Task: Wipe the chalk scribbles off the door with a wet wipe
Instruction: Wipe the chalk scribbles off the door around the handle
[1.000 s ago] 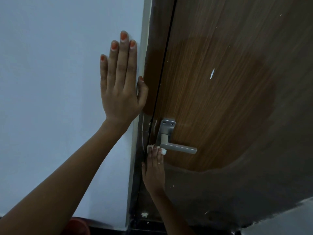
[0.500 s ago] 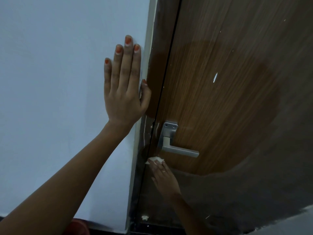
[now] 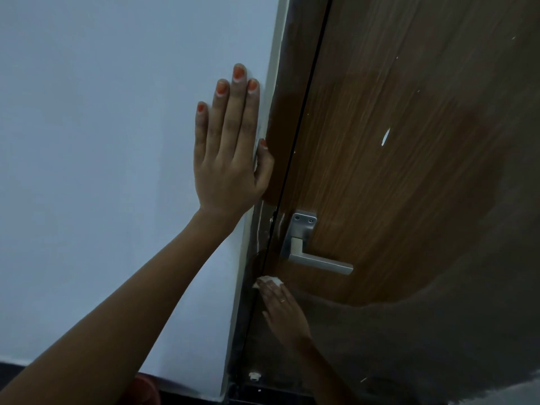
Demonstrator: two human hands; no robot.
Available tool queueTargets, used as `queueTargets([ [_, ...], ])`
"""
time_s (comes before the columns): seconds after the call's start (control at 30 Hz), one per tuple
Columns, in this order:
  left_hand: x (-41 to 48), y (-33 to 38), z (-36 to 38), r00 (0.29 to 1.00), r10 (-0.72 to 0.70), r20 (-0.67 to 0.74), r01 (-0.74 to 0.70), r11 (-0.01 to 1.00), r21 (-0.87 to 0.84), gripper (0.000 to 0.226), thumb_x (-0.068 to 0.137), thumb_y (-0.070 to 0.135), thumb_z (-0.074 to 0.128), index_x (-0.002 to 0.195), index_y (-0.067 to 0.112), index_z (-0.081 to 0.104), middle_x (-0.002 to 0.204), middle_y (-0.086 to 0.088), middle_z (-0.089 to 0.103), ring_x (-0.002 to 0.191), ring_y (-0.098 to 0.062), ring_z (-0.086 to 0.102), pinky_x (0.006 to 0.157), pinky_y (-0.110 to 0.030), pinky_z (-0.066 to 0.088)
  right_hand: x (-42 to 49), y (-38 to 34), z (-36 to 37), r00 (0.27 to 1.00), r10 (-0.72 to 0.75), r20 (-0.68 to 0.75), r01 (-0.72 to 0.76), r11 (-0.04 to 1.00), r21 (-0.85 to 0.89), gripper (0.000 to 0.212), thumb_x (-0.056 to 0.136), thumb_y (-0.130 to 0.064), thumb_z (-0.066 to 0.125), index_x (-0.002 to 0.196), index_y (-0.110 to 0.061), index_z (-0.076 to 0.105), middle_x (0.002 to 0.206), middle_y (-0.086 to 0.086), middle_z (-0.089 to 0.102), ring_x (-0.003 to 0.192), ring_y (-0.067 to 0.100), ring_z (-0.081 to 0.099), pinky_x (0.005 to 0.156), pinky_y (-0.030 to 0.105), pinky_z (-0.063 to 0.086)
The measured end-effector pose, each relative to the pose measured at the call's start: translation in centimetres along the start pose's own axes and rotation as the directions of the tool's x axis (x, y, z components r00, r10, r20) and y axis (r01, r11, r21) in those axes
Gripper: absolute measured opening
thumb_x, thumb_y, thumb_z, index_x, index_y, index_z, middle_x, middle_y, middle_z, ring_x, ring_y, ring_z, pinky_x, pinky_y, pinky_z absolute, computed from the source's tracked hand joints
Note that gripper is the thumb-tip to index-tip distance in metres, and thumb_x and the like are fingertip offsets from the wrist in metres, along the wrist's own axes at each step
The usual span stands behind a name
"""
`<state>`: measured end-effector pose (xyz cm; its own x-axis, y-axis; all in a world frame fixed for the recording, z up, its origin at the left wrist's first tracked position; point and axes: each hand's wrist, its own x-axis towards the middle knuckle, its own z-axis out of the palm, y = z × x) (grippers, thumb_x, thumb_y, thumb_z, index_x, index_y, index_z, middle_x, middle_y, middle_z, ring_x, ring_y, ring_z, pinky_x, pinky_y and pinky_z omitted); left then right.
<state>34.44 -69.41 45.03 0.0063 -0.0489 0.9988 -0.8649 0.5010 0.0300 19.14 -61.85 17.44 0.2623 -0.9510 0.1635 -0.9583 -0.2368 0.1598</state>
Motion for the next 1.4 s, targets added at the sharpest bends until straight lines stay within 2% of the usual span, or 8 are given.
queueTargets([
  [0.2, -0.1, 0.0, 0.2, 1.000, 0.000, -0.020, 0.000, 1.000, -0.007, 0.054, 0.084, 0.010, 0.054, 0.133, -0.003, 0.035, 0.132, -0.028, 0.047, 0.127, -0.036, 0.033, 0.116, -0.033, 0.008, -0.9, 3.0, -1.9, 0.979, 0.132, -0.157, -0.133, 0.991, 0.003, 0.044, 0.098, -0.025, 0.025, 0.125, -0.010, 0.056, 0.134, 0.005, 0.053, 0.131, 0.018, 0.035, 0.114, 0.034, 0.001],
  [0.37, -0.1, 0.0, 0.2, 1.000, 0.005, -0.020, -0.006, 1.000, -0.017, 0.054, 0.085, 0.010, 0.053, 0.133, -0.002, 0.033, 0.132, -0.028, 0.047, 0.134, -0.029, 0.027, 0.115, -0.034, 0.009, 2.6, -1.1, -2.0, 0.992, 0.075, -0.104, -0.070, 0.997, 0.042, 0.060, 0.077, -0.032, 0.069, 0.131, -0.014, 0.050, 0.140, 0.004, 0.047, 0.132, 0.019, 0.036, 0.115, 0.036, 0.003],
  [0.5, -0.1, -0.1, 0.1, 1.000, -0.018, -0.020, 0.017, 0.999, -0.036, 0.055, 0.086, 0.011, 0.052, 0.135, 0.000, 0.030, 0.134, -0.026, 0.046, 0.140, -0.012, 0.002, 0.115, -0.035, 0.010, 3.3, -2.8, -0.4, 0.999, 0.002, -0.037, -0.003, 1.000, -0.030, 0.063, 0.072, -0.032, 0.073, 0.129, -0.014, 0.053, 0.139, 0.003, 0.048, 0.130, 0.018, 0.038, 0.113, 0.039, -0.001],
  [0.77, -0.2, -0.3, 0.4, 0.999, -0.025, -0.042, 0.023, 0.999, -0.049, 0.053, 0.087, 0.013, 0.051, 0.135, 0.001, 0.031, 0.134, -0.026, 0.046, 0.141, -0.010, 0.000, 0.115, -0.034, 0.008, -0.3, 1.0, 0.9, 0.999, -0.042, 0.005, 0.042, 0.998, -0.037, 0.066, 0.062, -0.023, 0.080, 0.124, -0.015, 0.057, 0.133, 0.000, 0.054, 0.130, 0.014, 0.042, 0.114, 0.033, -0.001],
  [0.9, -0.3, -0.1, 0.4, 0.999, -0.002, -0.043, 0.000, 0.999, -0.042, 0.053, 0.085, 0.011, 0.053, 0.133, -0.001, 0.033, 0.132, -0.027, 0.048, 0.134, -0.029, 0.027, 0.116, -0.033, 0.008, -3.8, 4.5, 1.0, 0.990, 0.108, -0.095, -0.108, 0.994, 0.009, 0.045, 0.089, -0.023, 0.039, 0.131, -0.012, 0.048, 0.144, 0.001, 0.037, 0.143, 0.013, -0.005, 0.116, 0.031, -0.002],
  [1.03, -0.2, -0.1, 0.4, 0.999, -0.029, -0.039, 0.027, 0.999, -0.046, 0.054, 0.086, 0.011, 0.052, 0.135, 0.001, 0.031, 0.134, -0.025, 0.045, 0.141, -0.010, -0.001, 0.116, -0.034, 0.008, -4.9, 5.9, 1.3, 0.981, 0.173, -0.086, -0.170, 0.984, 0.047, 0.047, 0.100, -0.024, 0.013, 0.130, -0.008, 0.045, 0.154, 0.001, 0.018, 0.142, 0.013, -0.008, 0.112, 0.033, 0.005],
  [1.2, -0.2, -0.1, 0.2, 0.999, -0.029, -0.026, 0.028, 0.999, -0.040, 0.053, 0.087, 0.012, 0.050, 0.135, 0.000, 0.031, 0.135, -0.026, 0.045, 0.141, -0.013, 0.003, 0.115, -0.036, 0.011, -2.4, 2.5, 2.0, 0.993, 0.067, 0.099, -0.072, 0.996, 0.052, 0.054, 0.079, -0.031, 0.061, 0.129, -0.013, 0.053, 0.138, 0.002, 0.049, 0.130, 0.019, 0.042, 0.116, 0.032, -0.006],
  [1.4, -0.2, -0.3, 0.2, 0.999, -0.006, -0.039, 0.004, 0.999, -0.038, 0.051, 0.087, 0.012, 0.049, 0.133, -0.002, 0.033, 0.133, -0.027, 0.047, 0.132, -0.018, 0.021, 0.115, -0.035, 0.010, -1.3, 1.5, 1.8, 1.000, -0.026, 0.014, 0.025, 0.998, 0.049, 0.068, 0.068, -0.028, 0.076, 0.130, -0.014, 0.052, 0.135, 0.002, 0.053, 0.127, 0.015, 0.046, 0.113, 0.032, 0.003],
])
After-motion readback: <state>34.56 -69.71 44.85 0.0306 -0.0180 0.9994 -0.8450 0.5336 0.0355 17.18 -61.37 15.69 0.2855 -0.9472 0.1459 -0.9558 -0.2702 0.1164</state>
